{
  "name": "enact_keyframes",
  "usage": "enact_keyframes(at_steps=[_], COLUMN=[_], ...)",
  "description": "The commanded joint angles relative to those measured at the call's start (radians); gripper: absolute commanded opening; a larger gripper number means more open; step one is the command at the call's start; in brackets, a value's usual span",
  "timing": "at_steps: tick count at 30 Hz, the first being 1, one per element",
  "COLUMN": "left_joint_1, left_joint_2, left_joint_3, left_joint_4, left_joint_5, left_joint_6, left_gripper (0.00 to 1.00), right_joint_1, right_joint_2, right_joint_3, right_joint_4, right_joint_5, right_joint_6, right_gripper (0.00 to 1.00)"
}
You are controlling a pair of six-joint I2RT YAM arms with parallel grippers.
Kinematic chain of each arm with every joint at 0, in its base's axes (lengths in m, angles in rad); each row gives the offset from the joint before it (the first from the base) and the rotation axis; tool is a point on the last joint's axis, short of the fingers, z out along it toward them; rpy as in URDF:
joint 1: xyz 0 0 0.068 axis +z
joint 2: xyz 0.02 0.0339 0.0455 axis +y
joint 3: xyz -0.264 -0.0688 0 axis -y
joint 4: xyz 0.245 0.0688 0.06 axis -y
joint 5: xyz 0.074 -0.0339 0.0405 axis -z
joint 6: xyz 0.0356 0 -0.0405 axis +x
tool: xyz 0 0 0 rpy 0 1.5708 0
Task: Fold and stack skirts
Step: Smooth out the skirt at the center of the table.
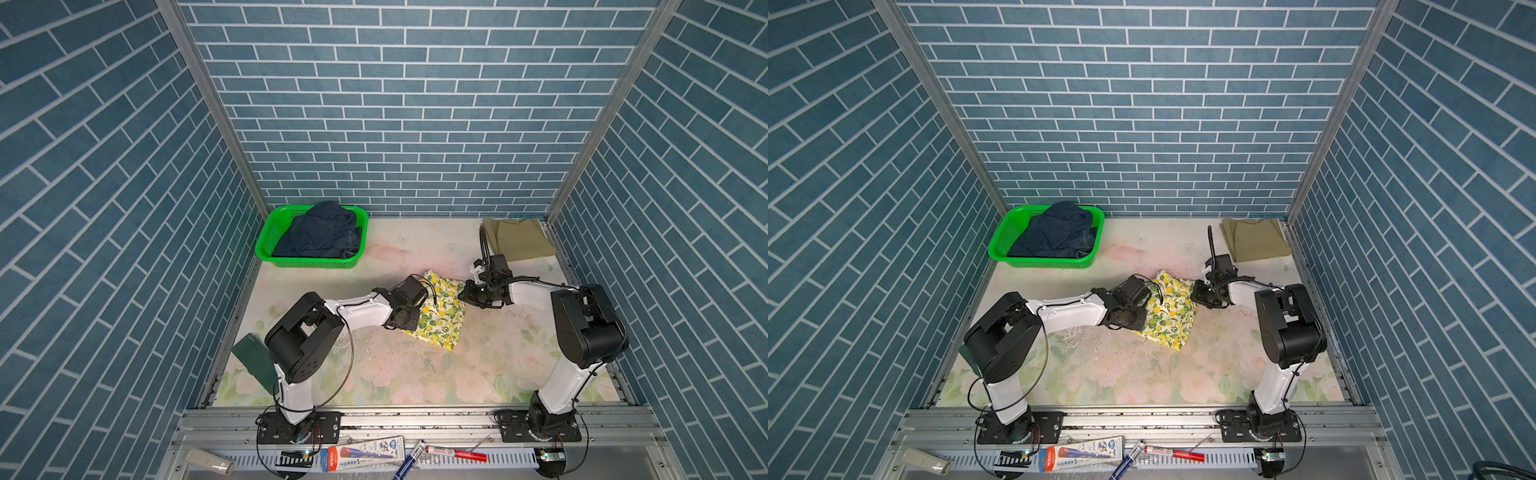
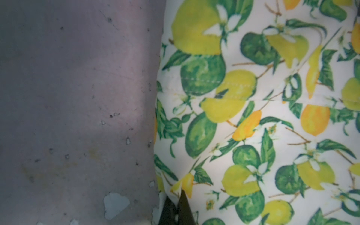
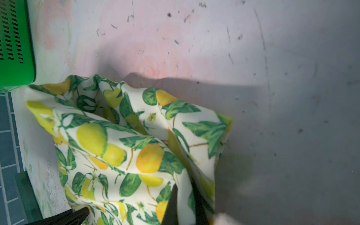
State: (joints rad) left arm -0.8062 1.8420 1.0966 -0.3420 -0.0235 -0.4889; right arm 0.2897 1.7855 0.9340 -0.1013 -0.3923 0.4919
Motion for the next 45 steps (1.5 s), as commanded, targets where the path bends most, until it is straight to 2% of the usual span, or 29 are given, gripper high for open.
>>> enact_keyframes(at_steps=[1,3,6,9,11,17,32,45], left_joint_1=[0.006,0.006,0.006,0.006,0.006,0.006,0.007,0.009], left_joint_2=[0.059,0.057,0.055,0.053,0.051,0.042,0.034,0.023], left_joint_3=[-0.032,-0.034,-0.037,-0.041,-0.044,-0.046,-0.041,-0.049], left_joint_4=[-0.069,-0.065,-0.059,-0.051,-0.048,-0.038,-0.028,-0.026], left_joint_5=[-0.053,-0.051,-0.047,-0.038,-0.038,-0.033,-0.019,-0.019], left_joint_6=[0.009,0.01,0.008,0.002,0.0,-0.003,-0.014,-0.012], left_gripper=[0.0,0.0,0.0,0.0,0.0,0.0,0.0,0.0], right_joint_1=[-0.007,-0.008,-0.008,-0.008,-0.007,0.004,0.207,0.282], right_joint_2=[-0.006,-0.054,-0.13,-0.205,-0.253,-0.323,-0.062,0.086], right_joint_3=[-0.02,-0.017,-0.006,0.015,0.023,0.026,0.044,-0.028], right_joint_4=[-0.081,-0.09,-0.104,-0.115,-0.113,0.002,0.343,0.661], right_joint_5=[0.1,0.095,0.099,0.106,0.106,0.048,-0.019,-0.024], right_joint_6=[-0.026,-0.024,-0.016,0.0,0.015,0.118,0.345,0.527], right_gripper=[0.03,0.2,0.4,0.5,0.54,0.53,0.46,0.41])
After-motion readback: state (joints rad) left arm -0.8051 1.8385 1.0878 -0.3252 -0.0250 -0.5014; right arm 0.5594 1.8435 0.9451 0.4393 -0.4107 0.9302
